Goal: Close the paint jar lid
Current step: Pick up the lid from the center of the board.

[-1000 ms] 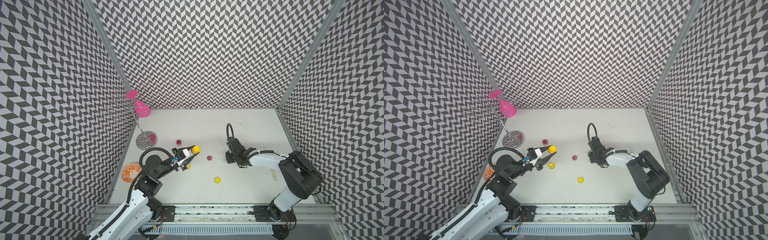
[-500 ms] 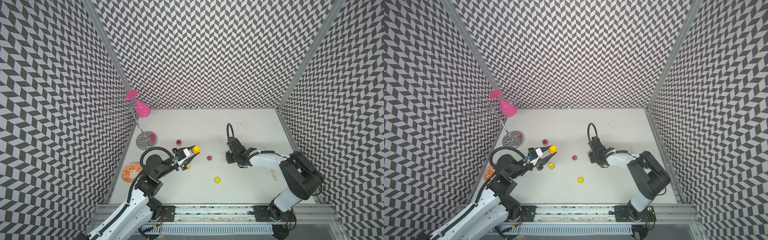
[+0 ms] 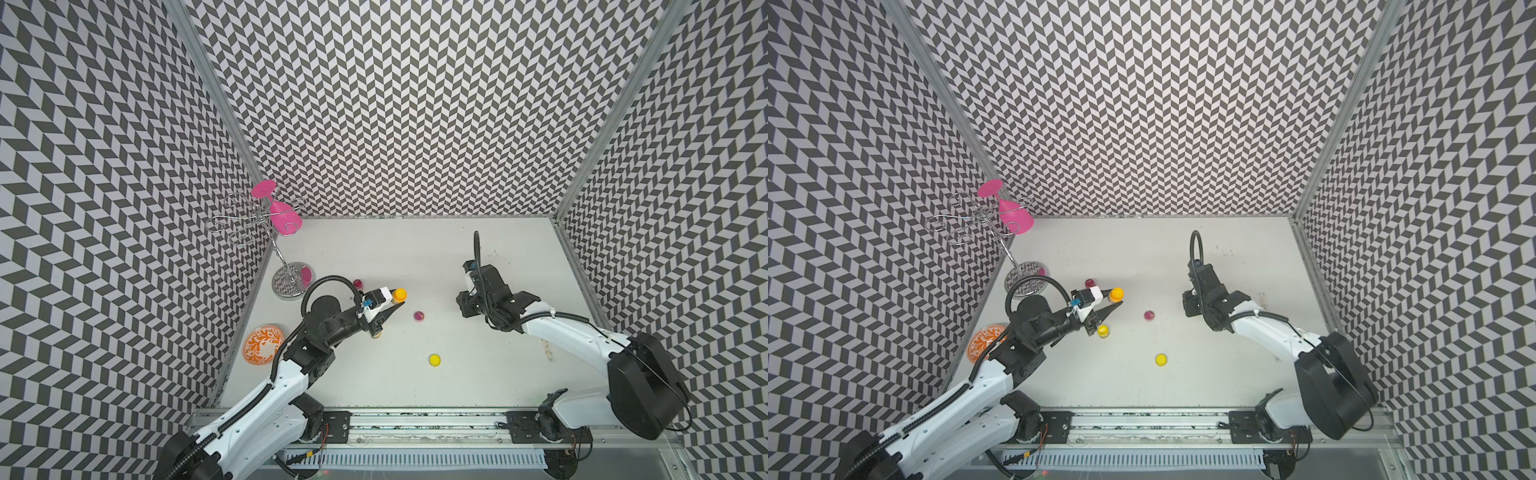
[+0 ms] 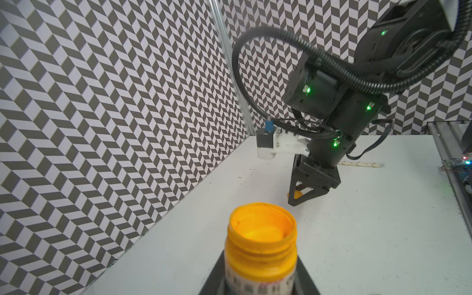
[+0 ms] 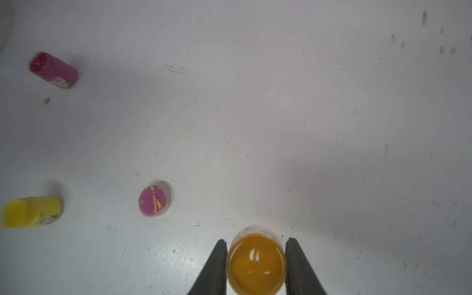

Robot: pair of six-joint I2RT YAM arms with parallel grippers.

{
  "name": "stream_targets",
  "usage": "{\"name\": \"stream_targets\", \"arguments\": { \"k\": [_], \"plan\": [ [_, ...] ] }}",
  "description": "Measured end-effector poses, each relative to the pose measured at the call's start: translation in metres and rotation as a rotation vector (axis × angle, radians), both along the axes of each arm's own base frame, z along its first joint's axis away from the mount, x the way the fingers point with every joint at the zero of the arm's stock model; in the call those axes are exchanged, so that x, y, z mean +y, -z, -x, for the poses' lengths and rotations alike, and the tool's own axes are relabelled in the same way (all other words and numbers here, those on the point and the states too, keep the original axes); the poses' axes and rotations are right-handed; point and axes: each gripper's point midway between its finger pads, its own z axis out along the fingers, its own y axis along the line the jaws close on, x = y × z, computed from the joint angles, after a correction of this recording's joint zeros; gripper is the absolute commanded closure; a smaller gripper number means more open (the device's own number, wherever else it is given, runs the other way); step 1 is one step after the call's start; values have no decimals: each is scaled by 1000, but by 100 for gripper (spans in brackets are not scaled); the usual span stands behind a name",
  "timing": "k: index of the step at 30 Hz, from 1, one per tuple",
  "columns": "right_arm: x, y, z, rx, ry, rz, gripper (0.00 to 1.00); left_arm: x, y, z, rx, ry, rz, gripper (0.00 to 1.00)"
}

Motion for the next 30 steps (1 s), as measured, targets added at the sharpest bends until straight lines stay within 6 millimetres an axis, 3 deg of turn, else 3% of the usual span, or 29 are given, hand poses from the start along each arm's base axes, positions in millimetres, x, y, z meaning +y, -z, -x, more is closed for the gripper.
{"name": "stream_targets", "arguments": {
  "k": [9,16,23,30],
  "plan": [
    [23,-56,2,-90,-144,-111,75,-23,-13,-39,-15,2,-8,69],
    [35,-97,9,-162,-239,-173,75,-36,13,-65,12,-3,-43,69],
    [47,-133,23,-243,-341,-262,73,-39,28,-73,27,-10,-63,70],
    [61,-143,32,-257,-415,-308,73,-50,48,-71,74,30,-78,71]
  ]
}}
